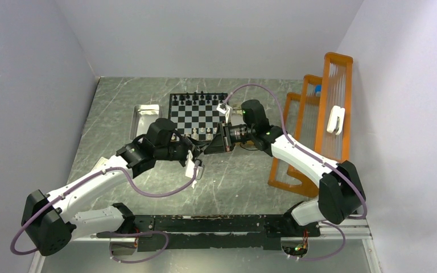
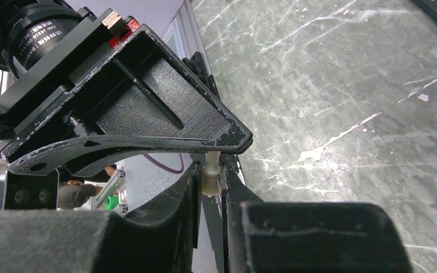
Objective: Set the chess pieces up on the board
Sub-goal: Place the chess piece on the chessboard.
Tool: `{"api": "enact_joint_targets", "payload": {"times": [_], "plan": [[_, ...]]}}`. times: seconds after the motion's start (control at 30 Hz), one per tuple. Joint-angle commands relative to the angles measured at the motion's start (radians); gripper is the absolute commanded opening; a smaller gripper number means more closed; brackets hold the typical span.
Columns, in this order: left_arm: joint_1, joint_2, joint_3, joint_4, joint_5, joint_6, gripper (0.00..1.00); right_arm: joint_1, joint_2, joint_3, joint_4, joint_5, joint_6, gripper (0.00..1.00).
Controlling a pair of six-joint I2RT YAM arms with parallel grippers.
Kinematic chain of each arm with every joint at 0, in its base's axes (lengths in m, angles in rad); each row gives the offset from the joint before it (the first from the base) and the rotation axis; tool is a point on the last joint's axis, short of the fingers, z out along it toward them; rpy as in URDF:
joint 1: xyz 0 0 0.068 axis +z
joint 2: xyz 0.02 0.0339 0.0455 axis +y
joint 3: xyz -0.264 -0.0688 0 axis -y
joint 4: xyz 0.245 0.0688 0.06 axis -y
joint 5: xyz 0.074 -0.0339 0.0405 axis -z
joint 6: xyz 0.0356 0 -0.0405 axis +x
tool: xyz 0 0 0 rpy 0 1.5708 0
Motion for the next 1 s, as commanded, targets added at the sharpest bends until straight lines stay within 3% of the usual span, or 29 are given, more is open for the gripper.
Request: {"api": "enact_joint_targets", "payload": {"times": [0.0, 0.27, 0.5, 0.8, 0.97], "plan": [[-0.008, -0.008, 0.021, -0.006, -0.002, -0.068, 0.18, -0.007, -0.04, 0.028, 0.027, 0.054, 0.023, 0.19], [-0.009, -0.012, 0.014, 0.063, -0.093, -0.296, 0.15, -0.012, -0.149, -0.056, 0.164, 0.202, 0.093, 0.43], [-0.008, -0.02, 0.013, 0.187, -0.121, -0.598, 0.15, -0.006, -0.282, -0.17, 0.328, 0.375, 0.108, 0.54], [-0.008, -0.024, -0.001, 0.377, -0.067, -0.901, 0.15, 0.042, -0.318, -0.205, 0.369, 0.503, 0.085, 0.55], [-0.009, -0.021, -0.016, 0.44, -0.06, -0.983, 0.13, 0.056, -0.321, -0.21, 0.39, 0.535, 0.117, 0.47]]}}
